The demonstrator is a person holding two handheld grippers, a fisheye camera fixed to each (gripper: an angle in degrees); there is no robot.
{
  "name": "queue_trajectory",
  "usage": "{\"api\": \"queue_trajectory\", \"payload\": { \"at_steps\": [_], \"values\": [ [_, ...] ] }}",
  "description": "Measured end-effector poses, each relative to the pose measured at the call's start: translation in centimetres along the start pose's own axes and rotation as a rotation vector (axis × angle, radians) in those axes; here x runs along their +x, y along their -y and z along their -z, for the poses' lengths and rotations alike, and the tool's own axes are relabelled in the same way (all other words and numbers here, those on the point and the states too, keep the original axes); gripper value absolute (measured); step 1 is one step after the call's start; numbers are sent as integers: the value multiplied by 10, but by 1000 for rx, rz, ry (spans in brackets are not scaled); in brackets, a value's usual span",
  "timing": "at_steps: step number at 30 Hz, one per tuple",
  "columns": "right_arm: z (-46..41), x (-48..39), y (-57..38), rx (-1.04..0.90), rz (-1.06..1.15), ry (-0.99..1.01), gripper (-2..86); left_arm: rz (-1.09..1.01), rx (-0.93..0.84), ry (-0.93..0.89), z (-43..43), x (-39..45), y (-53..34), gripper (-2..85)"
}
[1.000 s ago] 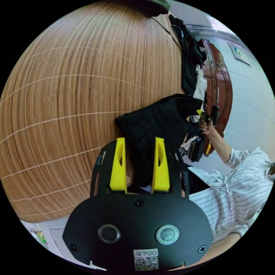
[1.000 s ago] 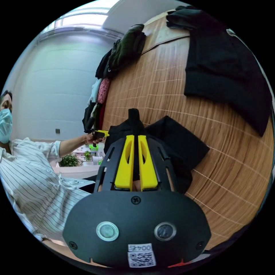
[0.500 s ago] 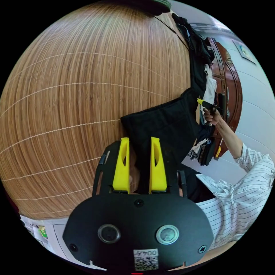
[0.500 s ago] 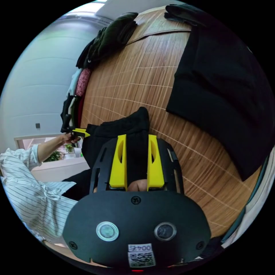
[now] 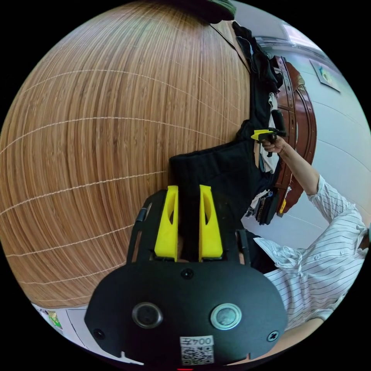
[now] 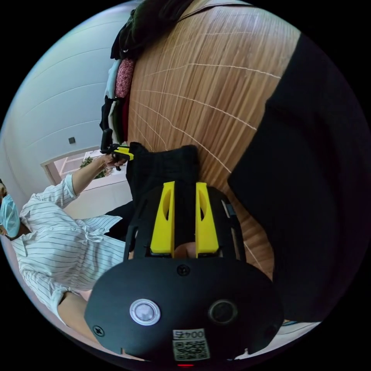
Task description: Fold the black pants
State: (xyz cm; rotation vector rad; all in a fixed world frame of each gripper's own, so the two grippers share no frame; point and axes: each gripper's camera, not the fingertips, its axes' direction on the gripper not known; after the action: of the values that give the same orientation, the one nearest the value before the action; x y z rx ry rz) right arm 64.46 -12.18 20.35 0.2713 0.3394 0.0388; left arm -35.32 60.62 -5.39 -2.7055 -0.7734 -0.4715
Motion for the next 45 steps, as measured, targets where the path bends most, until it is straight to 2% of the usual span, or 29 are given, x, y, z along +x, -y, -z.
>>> {"api": "queue_trajectory", "payload": {
  "at_steps": [4,10,17,21,28,33,40,43,45],
  "values": [
    [0,-28,13,24,38,-9,41,10,1,-15,-23,-2,0,56],
    [27,-106,-26,262,43,-121,22,-49,68,18,-38,34,-15,28],
    [63,-238,-115,646,-160,-138,12,-68,293,-23,20,110,-57,21],
    [46,-324,-132,799,-320,-193,12,-91,321,-2,25,168,-62,21],
    [-30,-438,-93,816,-401,-294,11,-157,273,-4,-32,229,-58,22],
    [-61,-493,-68,810,-421,-291,11,-70,200,-121,-54,212,-48,27],
    [-61,-541,-55,853,-423,-262,17,-117,193,-186,-45,190,-46,45],
    [-62,-562,-45,846,-406,-300,25,-157,178,-224,-42,179,-38,73],
    [-59,-573,-41,854,-394,-307,32,-199,176,-338,-37,163,-31,121]
  ]
}}
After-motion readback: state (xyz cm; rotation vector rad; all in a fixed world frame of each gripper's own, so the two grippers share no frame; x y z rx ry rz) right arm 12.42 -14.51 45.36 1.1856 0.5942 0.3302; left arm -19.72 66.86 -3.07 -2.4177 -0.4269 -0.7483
